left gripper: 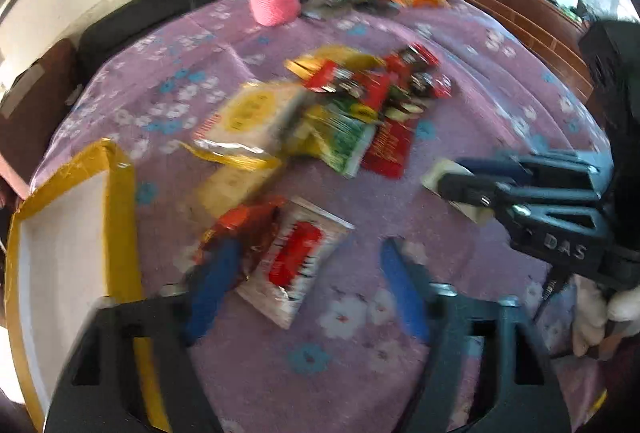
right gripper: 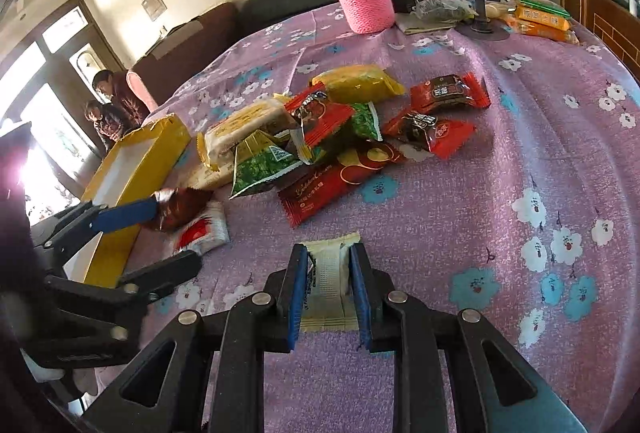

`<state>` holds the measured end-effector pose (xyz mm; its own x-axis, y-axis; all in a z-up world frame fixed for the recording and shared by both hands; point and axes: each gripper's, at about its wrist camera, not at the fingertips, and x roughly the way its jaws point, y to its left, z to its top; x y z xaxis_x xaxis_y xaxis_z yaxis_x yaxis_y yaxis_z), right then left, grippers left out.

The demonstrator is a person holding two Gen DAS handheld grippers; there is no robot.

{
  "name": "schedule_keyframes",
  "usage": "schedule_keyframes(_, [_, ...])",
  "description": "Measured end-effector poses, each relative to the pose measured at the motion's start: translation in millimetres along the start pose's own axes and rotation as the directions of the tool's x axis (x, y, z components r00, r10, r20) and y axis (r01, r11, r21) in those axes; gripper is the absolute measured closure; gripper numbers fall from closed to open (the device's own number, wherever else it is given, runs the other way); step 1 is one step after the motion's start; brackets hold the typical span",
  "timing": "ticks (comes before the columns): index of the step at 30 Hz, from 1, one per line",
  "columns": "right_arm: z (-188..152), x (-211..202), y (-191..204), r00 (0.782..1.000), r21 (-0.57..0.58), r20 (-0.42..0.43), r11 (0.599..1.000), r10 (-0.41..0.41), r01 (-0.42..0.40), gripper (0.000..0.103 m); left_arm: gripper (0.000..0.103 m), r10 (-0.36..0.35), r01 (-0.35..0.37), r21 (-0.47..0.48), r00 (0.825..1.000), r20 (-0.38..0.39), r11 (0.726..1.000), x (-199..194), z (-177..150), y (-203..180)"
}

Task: Organize snacks
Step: 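Grasp the red-and-white ALL'S WELL packet with the left tool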

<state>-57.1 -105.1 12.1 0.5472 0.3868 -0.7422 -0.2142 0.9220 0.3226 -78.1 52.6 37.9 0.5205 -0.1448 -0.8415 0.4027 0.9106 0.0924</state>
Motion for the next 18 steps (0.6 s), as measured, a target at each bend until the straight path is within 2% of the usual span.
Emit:
schedule_keyframes(1, [0,0,0,1.000,-0.001,0.000,1.000,0.001,-0.001,0.080,0.087,-0.030,0.029,-0.010,0.999,-0.031,1.000,2,-3,-2])
schedule_keyframes(2, [0,0,0,1.000,0.000,0.000,1.000,0.004,-0.004,0.080,0.087,-0.004,0.004,-0.001,1.000,-0.015,1.000,-1,-4,-5])
schedule_keyframes(5, [-1,-2,-3,1.000,0.011,-0.002,1.000,0.016,-0.016,0.079,0.086,-0.037,0.036,-0.050,0.999,-0.021,0.998,-4,-8,0])
schedule_keyframes(7, [-2,-3,-3,1.000,0.016,-0.003,1.000,0.020,-0.020,0.079,0.086,-0.031,0.031,-0.074,0.999,0.009,0.997,-10,-10,4])
schedule_keyframes(9, [-2,-4,-4,1.000,0.021,-0.004,0.999,0.024,-0.024,0.079,0.071,-0.016,0.019,-0.079,1.000,0.026,0.997,-12,-10,9])
schedule_keyframes(11, [-2,-4,-4,1.000,0.021,-0.006,0.999,0.027,-0.027,0.078,0.038,0.017,-0.016,-0.057,1.000,0.017,0.998,-8,-6,9])
schedule_keyframes(14, [-3,-4,-2,0.999,0.018,-0.009,0.999,0.038,-0.038,0.072,0.033,0.065,-0.065,0.038,0.998,-0.008,0.997,8,-2,0])
schedule_keyframes(15, [-3,-4,-1,0.999,0.016,-0.009,0.999,0.041,-0.041,0.070,0.032,0.054,-0.052,0.057,0.998,-0.034,0.997,14,-2,-4])
schedule_keyframes(17, [-3,-4,1,0.999,0.011,-0.009,0.999,0.039,-0.039,0.069,0.062,-0.017,0.018,0.027,0.999,-0.037,0.999,13,-6,-5])
schedule_keyframes(18, [-4,-4,1,0.999,0.010,-0.008,0.999,0.037,-0.037,0.069,0.072,-0.046,0.046,0.013,0.998,-0.037,0.999,10,-7,-4])
